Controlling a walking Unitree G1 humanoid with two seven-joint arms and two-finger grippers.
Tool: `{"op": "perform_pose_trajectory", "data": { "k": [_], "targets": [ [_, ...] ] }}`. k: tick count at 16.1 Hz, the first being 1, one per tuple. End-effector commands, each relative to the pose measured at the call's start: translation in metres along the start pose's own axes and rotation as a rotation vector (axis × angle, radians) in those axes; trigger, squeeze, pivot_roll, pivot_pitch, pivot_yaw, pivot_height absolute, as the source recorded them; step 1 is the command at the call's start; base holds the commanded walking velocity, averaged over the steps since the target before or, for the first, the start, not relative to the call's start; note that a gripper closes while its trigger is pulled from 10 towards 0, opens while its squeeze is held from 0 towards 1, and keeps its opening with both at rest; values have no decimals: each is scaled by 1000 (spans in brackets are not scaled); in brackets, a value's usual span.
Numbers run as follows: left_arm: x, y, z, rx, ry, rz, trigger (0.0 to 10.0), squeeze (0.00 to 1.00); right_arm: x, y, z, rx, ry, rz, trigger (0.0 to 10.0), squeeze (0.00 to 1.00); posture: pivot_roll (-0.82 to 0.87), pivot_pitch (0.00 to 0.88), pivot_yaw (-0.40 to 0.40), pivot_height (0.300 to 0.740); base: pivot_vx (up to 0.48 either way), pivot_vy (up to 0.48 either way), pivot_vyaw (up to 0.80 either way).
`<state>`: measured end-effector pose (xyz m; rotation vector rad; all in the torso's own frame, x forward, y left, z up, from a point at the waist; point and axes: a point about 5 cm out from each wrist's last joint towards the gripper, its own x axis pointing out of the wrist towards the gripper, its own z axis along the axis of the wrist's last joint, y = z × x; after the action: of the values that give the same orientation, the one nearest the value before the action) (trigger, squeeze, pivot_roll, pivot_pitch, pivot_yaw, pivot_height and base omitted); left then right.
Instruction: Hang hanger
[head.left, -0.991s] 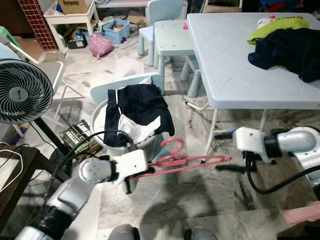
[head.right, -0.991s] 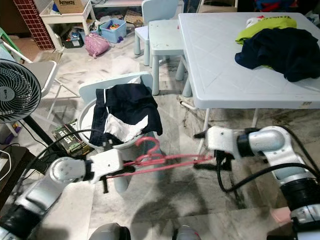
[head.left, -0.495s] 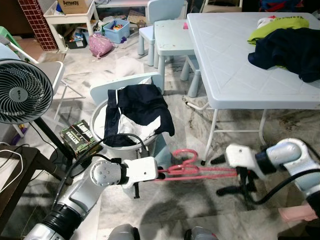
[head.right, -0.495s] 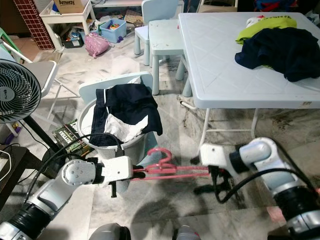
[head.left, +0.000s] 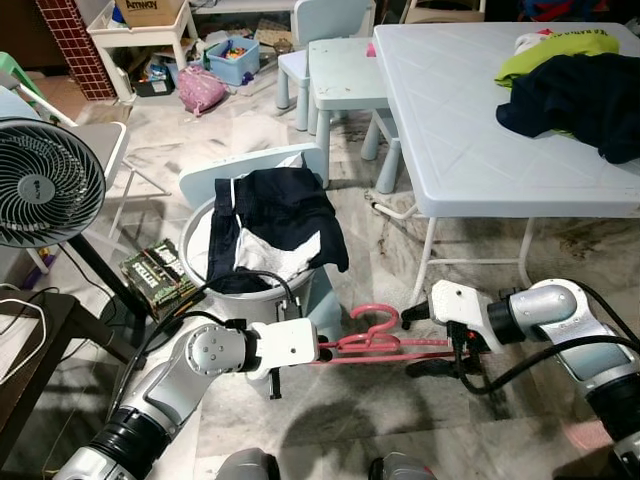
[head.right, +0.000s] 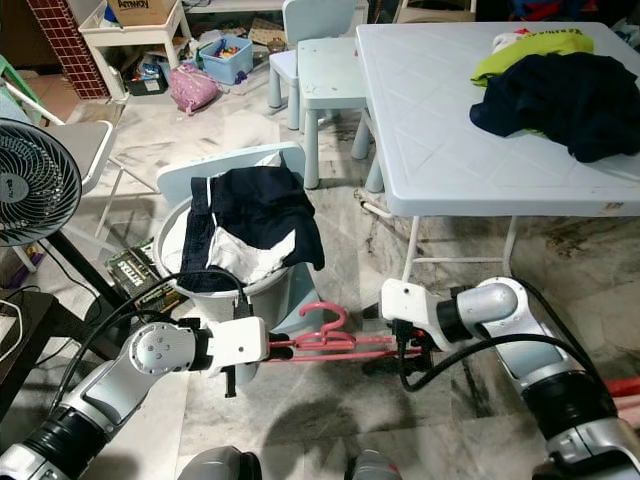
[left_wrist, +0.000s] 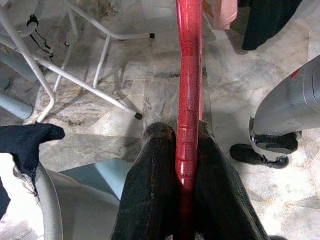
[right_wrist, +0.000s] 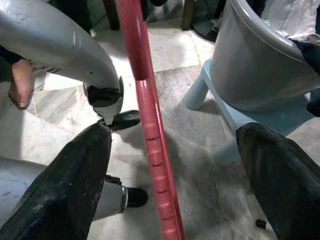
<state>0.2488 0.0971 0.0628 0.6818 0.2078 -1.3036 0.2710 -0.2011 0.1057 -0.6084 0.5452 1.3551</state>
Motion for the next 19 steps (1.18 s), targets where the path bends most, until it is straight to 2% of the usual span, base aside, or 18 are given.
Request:
{"op": "perform_pose_trajectory", "data": {
  "k": [1, 3, 4, 5, 6, 7, 8, 10, 11, 12, 13, 14, 15, 16, 19],
  "targets": [
    [0, 2, 1, 21, 3, 1, 10000, 0, -4, -3, 1, -11, 9, -21, 0, 0, -35, 54, 27, 740, 0, 0, 0],
    [1, 1, 0, 22, 3, 2, 10000, 0, -5, -3, -3, -17, 33, -27, 0, 0, -35, 54, 27, 740, 0, 0, 0],
    [1, 1, -1, 23, 7, 5, 10000, 0, -6, -5, -5, -27, 50, -60, 980, 0, -36, 54, 26, 740, 0, 0, 0],
    [1, 2, -2, 25, 12, 13, 10000, 0, -6, -8, -7, -16, 63, -85, 10000, 0, -36, 54, 26, 740, 0, 0, 0],
    [0, 5, -4, 31, 27, 41, 10000, 0, -10, -8, -14, -25, 98, -97, 10000, 0, -36, 54, 26, 740, 0, 0, 0],
    [-1, 6, -6, 21, 36, 59, 10000, 0, -14, -4, -17, 1, 84, -77, 0, 125, -35, 54, 25, 740, 0, 0, 0],
    [-3, 7, -9, 12, 50, 87, 10000, 0, -23, -4, -21, 20, 83, -94, 0, 106, -35, 54, 25, 740, 0, 0, 0],
    [-4, 8, -12, 3, 60, 108, 10000, 0, -31, -4, -25, 34, 91, -94, 0, 0, -35, 54, 25, 740, 0, 0, 0],
    [-5, 9, -13, 0, 62, 118, 10000, 0, -37, -7, -26, 34, 97, -112, 10000, 0, -34, 55, 24, 740, 0, 0, 0],
    [-7, 13, -17, -2, 83, 158, 10000, 0, -55, -20, -23, 49, 87, -202, 10000, 0, -34, 53, 26, 740, 0, 0, 0],
    [-9, 18, -21, -1, 107, 207, 10000, 0, -70, -37, -20, 64, 79, -341, 10000, 0, -35, 50, 25, 740, 0, 0, 0],
    [-10, 20, -22, -1, 114, 230, 10000, 0, -77, -45, -18, 58, 71, -415, 10000, 0, -35, 50, 25, 740, 0, 0, 0],
    [-11, 24, -24, -13, 120, 267, 10000, 0, -84, -56, -15, 50, 51, -546, 10000, 0, -36, 48, 23, 740, 0, 0, 0],
    [-12, 29, -26, -22, 133, 325, 10000, 0, -86, -67, -8, 12, 7, -717, 10000, 0, -36, 48, 23, 740, 0, 0, 0],
    [-13, 43, -22, -42, 107, 490, 10000, 0, -67, -69, 0, 64, -150, -856, 10000, 0, -28, 51, 24, 740, 0, 0, 0]
  ]
}}
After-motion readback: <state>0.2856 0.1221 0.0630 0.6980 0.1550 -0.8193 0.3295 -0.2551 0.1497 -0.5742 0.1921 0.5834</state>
